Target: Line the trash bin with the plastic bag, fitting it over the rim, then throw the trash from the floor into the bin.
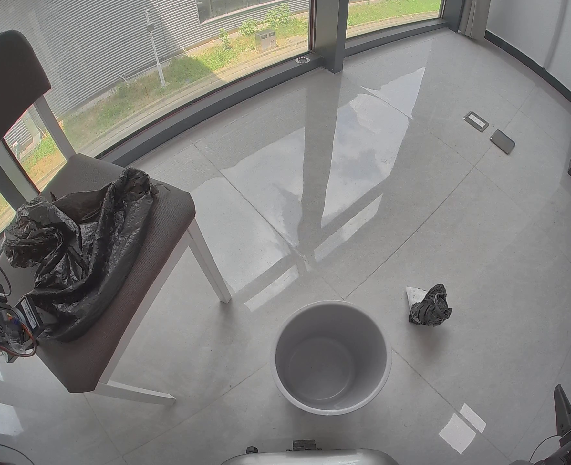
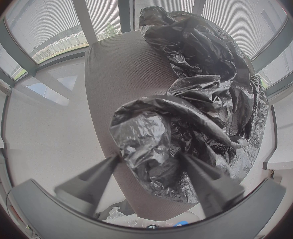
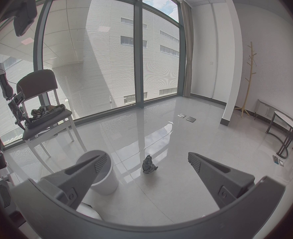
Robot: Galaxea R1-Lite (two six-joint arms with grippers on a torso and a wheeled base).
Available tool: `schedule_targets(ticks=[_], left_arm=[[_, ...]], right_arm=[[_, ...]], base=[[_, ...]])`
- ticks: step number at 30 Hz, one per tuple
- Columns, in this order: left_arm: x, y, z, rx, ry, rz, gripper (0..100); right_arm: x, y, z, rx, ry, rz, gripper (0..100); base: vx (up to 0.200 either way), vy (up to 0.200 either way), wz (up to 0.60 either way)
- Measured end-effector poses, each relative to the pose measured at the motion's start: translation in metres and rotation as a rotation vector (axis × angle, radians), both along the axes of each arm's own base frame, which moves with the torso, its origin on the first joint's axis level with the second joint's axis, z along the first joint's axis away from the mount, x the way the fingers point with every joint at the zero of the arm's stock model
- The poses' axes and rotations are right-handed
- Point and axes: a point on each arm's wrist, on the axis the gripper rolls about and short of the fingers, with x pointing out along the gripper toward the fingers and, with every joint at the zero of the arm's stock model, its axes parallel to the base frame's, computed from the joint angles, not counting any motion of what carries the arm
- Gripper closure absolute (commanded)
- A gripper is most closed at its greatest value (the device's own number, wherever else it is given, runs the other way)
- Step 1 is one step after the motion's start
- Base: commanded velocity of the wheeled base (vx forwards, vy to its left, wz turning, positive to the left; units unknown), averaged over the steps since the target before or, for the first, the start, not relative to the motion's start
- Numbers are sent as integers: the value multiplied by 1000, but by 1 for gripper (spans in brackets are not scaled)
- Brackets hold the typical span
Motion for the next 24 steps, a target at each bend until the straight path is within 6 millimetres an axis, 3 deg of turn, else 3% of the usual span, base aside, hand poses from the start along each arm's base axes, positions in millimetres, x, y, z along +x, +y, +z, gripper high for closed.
schedule_targets(ticks=[6, 13, 19, 24], left_arm=[[0, 1, 3, 22, -11, 9, 100], [-12, -7, 22, 82, -71, -35, 100], [-34, -24, 61, 216, -173, -172, 100], [-54, -41, 108, 371, -321, -273, 100]], right_arm=[[0, 0, 0, 0, -1, 1, 0], [0, 0, 0, 1, -1, 2, 0], [0, 0, 0, 0, -2, 3, 0], [0, 0, 0, 0, -2, 4, 0]], base=[[0, 0, 0], [0, 0, 0], [0, 0, 0], [0, 0, 0]])
